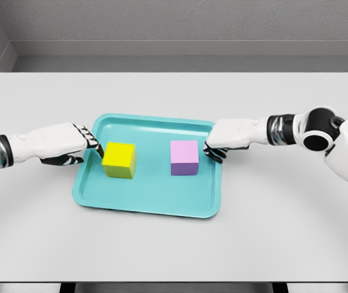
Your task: Push two cubes
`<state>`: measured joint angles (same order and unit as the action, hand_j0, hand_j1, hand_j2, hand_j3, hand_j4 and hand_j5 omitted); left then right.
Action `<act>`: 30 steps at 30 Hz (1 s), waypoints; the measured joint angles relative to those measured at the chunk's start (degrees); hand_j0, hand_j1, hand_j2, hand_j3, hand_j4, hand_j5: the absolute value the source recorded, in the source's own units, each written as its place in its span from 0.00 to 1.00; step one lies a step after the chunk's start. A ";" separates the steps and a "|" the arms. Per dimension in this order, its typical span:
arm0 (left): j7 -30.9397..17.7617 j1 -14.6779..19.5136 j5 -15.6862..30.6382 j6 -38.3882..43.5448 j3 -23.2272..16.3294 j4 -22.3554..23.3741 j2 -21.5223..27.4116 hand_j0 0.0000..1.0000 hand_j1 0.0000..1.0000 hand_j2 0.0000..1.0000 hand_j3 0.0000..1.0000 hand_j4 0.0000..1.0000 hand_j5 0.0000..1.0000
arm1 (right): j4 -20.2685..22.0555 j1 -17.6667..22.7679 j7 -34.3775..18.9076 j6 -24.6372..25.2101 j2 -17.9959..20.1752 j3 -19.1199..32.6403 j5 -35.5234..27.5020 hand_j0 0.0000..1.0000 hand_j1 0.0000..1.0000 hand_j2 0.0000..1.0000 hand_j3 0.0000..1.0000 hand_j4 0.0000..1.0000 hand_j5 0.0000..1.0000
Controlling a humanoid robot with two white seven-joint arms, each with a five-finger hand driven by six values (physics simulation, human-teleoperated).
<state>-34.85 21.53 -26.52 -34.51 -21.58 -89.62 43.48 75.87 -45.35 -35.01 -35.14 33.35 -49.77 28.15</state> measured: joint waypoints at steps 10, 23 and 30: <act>-0.15 0.09 -0.79 -0.54 -0.72 -1.67 -0.78 0.64 0.64 0.64 0.64 0.64 0.64 | -0.46 -0.35 0.24 0.10 -0.77 -1.19 0.68 0.11 0.11 0.11 0.11 0.11 0.11; 0.23 0.00 0.67 0.73 -1.20 -1.68 -3.02 0.63 0.63 0.63 0.63 0.63 0.63 | -0.25 -0.44 0.17 0.03 -1.51 -1.80 0.96 0.11 0.11 0.11 0.11 0.11 0.11; -0.03 -0.09 0.53 -0.03 -1.09 -1.65 -2.53 0.63 0.63 0.63 0.63 0.63 0.63 | -0.01 -0.79 0.03 0.00 -2.13 -1.87 0.45 0.10 0.10 0.10 0.10 0.10 0.10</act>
<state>-34.89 21.45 -25.99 -34.54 -22.67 -91.27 40.94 75.87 -46.14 -34.98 -35.13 31.21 -51.65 28.60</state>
